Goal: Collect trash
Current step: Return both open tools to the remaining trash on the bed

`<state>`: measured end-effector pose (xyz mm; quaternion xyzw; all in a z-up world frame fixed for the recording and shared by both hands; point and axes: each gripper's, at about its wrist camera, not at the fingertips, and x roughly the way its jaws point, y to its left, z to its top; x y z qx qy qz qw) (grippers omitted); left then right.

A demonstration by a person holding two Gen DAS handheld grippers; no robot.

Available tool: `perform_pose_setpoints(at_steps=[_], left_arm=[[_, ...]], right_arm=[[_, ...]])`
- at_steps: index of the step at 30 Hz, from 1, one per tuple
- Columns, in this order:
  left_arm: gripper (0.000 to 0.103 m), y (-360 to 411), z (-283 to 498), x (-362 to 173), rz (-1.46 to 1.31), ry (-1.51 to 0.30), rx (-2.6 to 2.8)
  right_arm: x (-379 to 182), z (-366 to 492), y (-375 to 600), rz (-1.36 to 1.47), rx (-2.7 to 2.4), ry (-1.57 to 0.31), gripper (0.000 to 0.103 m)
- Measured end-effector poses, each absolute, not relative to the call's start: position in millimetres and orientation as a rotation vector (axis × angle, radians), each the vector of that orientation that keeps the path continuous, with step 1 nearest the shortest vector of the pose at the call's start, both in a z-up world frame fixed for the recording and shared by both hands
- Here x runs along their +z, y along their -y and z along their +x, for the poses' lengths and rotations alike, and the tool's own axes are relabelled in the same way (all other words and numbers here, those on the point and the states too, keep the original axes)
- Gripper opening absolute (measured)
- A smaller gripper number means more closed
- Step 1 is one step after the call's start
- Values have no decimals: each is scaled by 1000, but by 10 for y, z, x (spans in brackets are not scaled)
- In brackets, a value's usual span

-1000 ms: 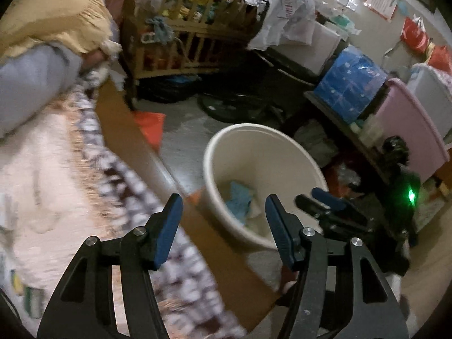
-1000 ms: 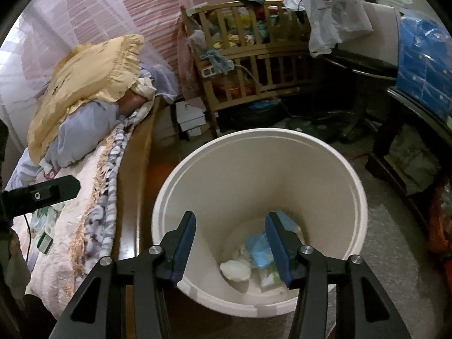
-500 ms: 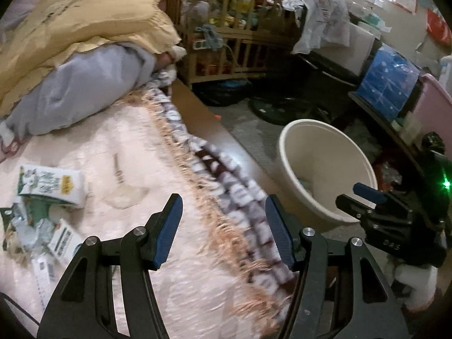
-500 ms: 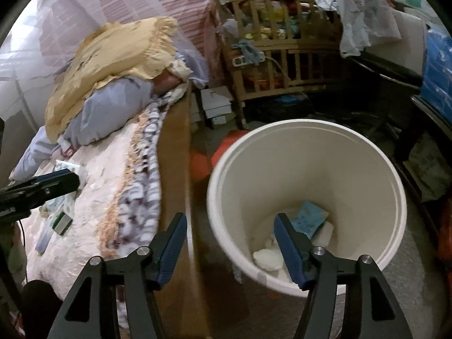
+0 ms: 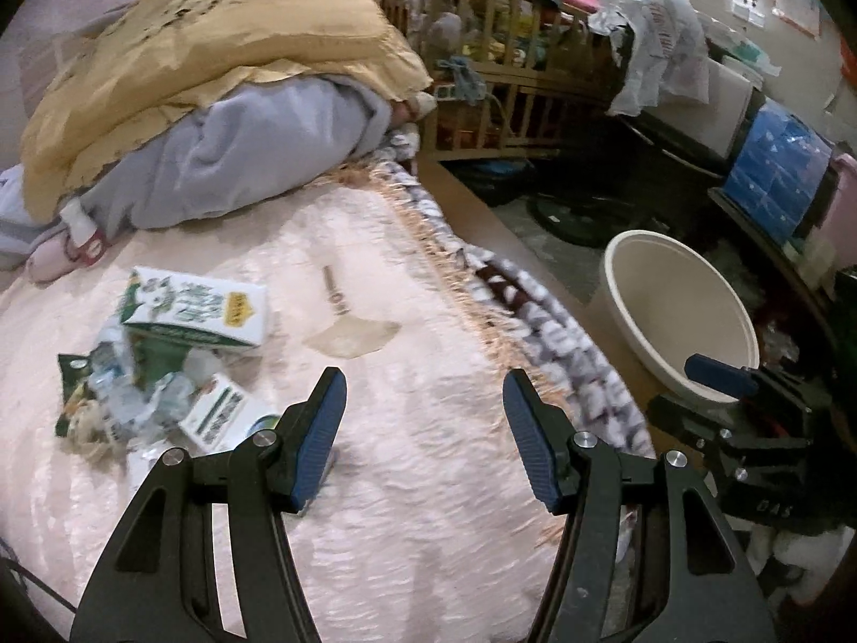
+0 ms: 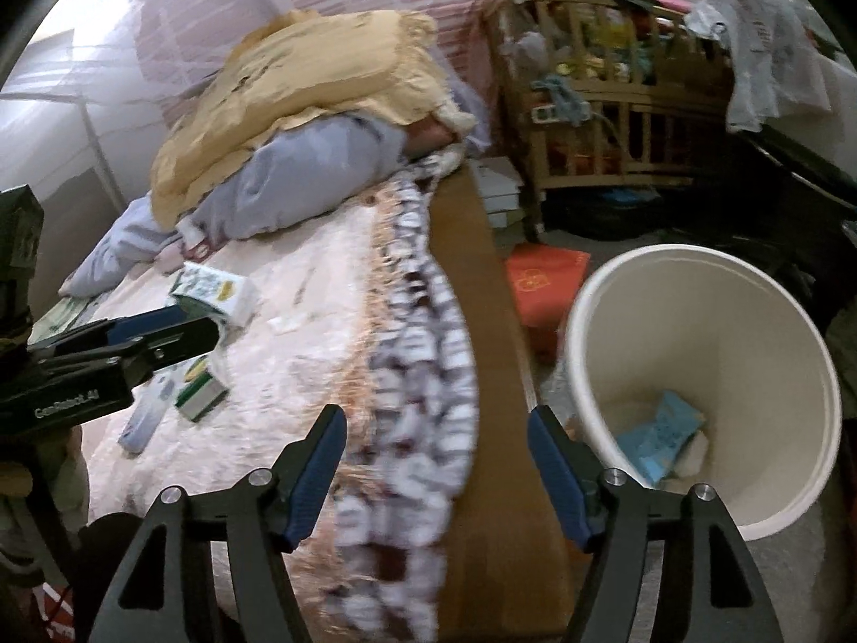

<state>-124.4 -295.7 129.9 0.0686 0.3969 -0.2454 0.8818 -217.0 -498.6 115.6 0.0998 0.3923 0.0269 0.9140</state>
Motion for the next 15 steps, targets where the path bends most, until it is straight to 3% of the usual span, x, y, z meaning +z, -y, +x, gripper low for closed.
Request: perform_pose_setpoints(at_steps=[15], left_arm=[[60, 1713, -1284, 1160, 51, -884, -353]], right_arm=[[1101, -1769, 3976, 140, 296, -874, 73]])
